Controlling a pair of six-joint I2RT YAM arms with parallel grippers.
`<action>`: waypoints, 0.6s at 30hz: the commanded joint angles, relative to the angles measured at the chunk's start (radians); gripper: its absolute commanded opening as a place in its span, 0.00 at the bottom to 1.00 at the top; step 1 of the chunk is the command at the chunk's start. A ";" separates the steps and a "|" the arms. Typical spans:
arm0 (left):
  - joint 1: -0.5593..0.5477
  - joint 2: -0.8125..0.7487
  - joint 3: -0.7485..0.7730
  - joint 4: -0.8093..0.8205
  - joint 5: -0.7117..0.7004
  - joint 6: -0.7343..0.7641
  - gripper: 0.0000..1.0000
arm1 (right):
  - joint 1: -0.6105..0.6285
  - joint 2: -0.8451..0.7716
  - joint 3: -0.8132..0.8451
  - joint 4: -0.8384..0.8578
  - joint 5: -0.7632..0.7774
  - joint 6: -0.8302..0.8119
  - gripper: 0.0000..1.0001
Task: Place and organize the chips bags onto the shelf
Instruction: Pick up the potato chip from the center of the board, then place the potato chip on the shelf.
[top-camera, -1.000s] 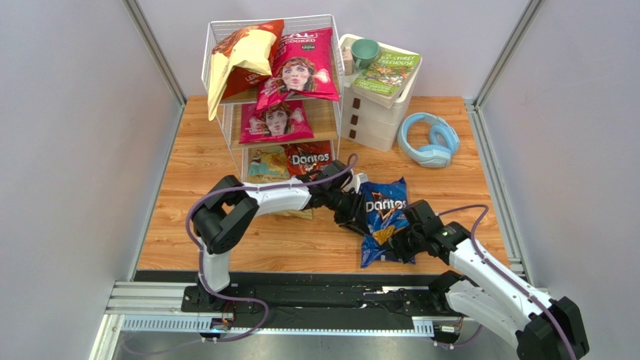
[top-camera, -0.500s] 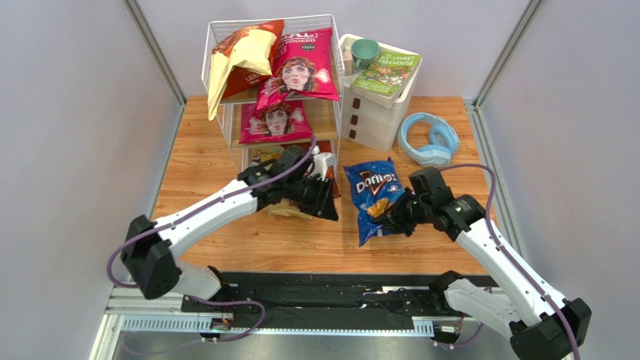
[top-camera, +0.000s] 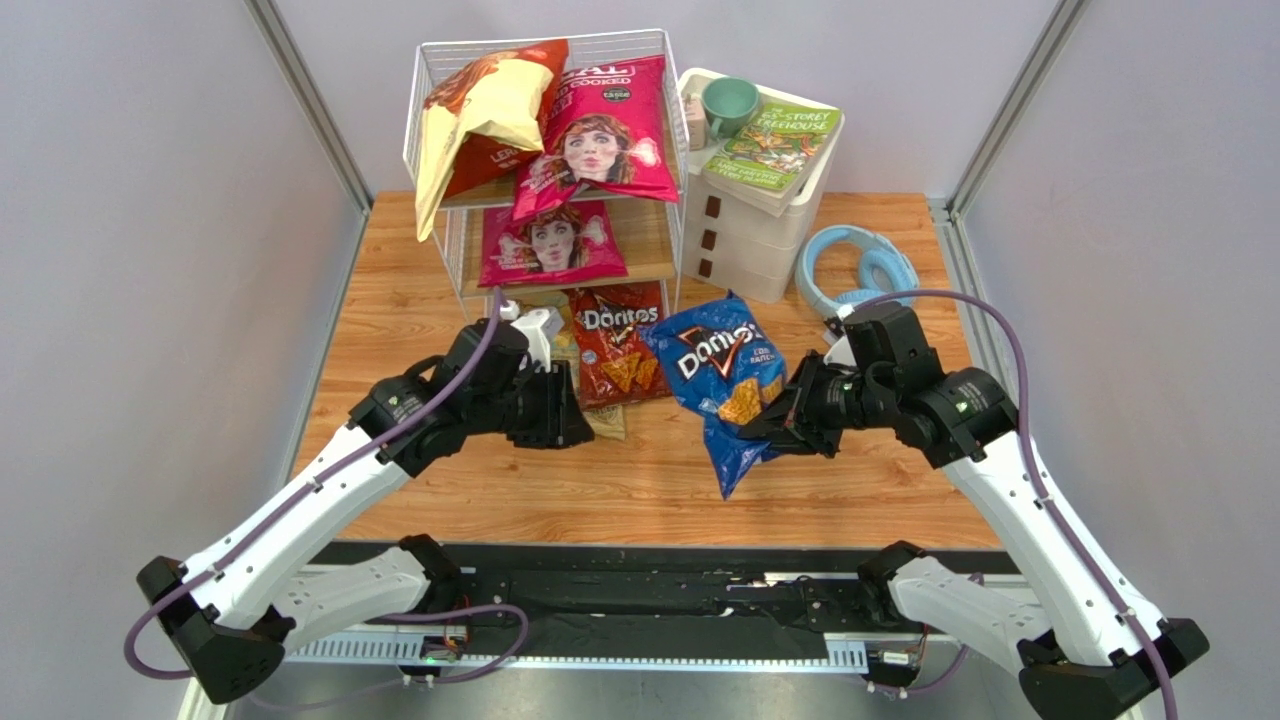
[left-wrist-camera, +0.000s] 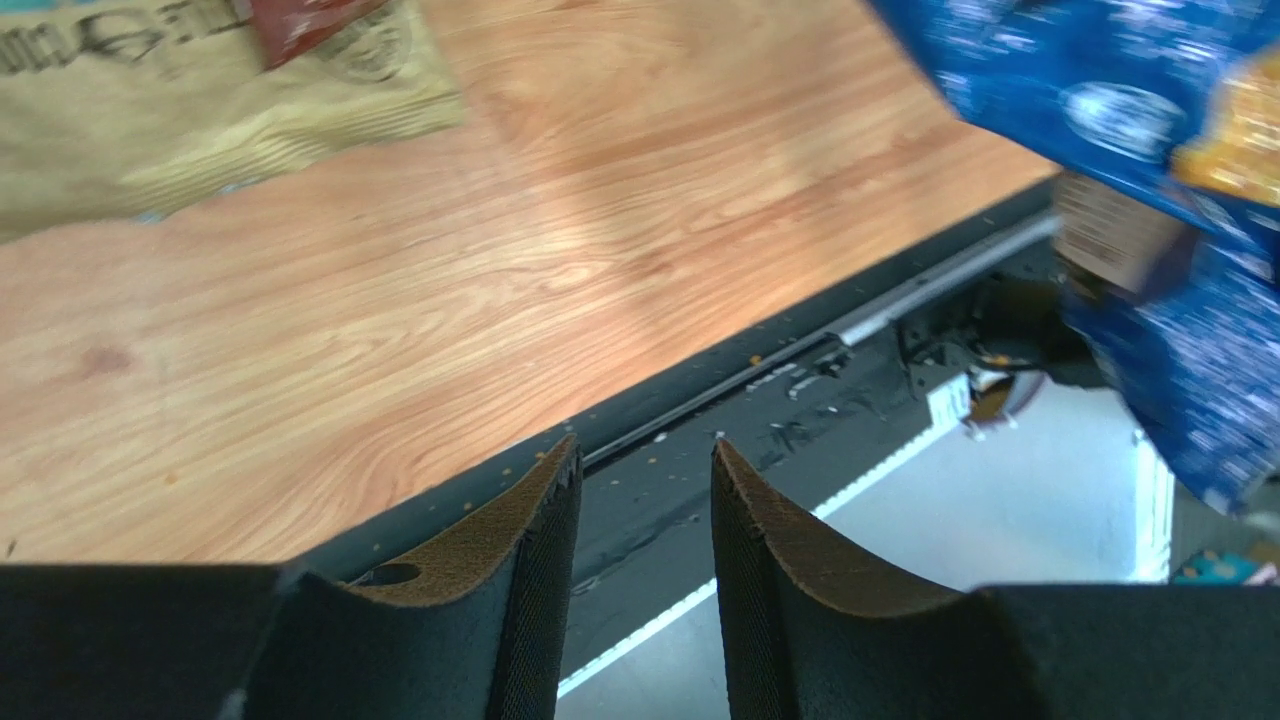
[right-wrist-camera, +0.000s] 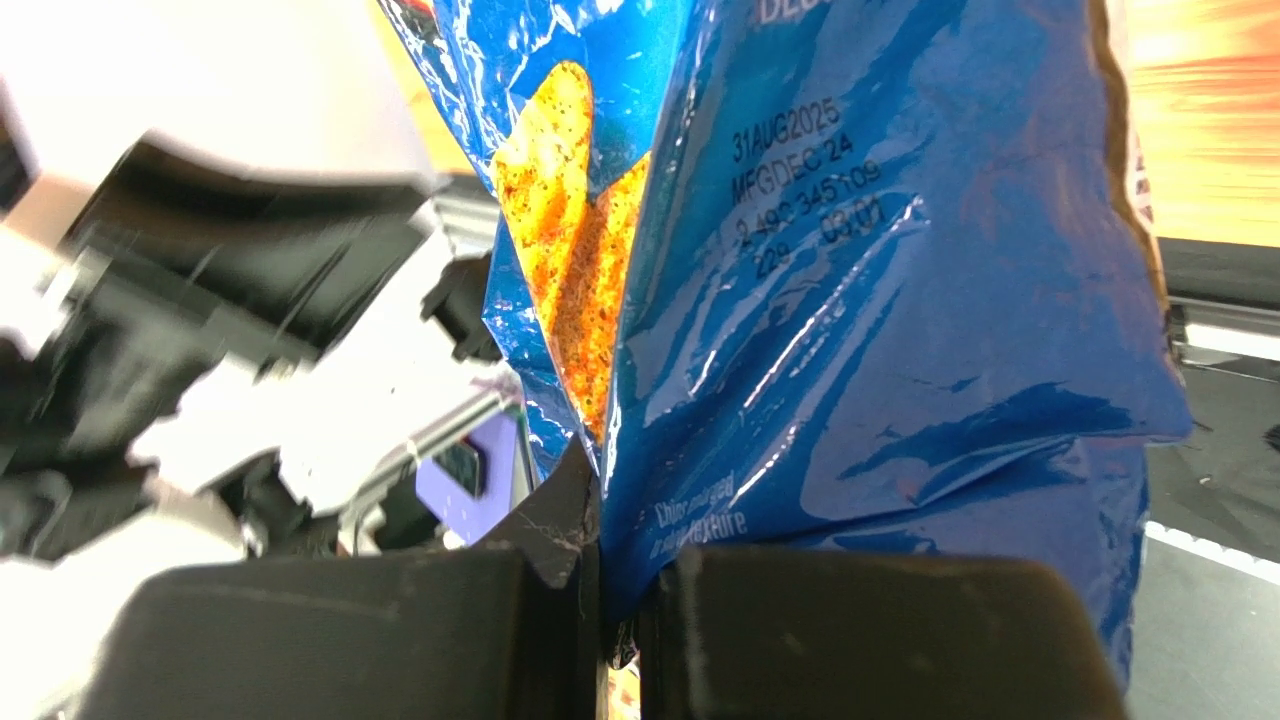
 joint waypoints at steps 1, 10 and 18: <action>0.029 0.006 -0.015 -0.073 -0.078 -0.052 0.43 | 0.005 -0.005 0.097 0.010 -0.104 -0.065 0.00; 0.100 -0.029 -0.035 -0.119 -0.113 -0.081 0.43 | 0.042 0.081 0.311 -0.004 -0.197 -0.098 0.00; 0.161 -0.120 -0.081 -0.234 -0.218 -0.207 0.52 | 0.083 0.153 0.344 0.222 -0.210 -0.036 0.00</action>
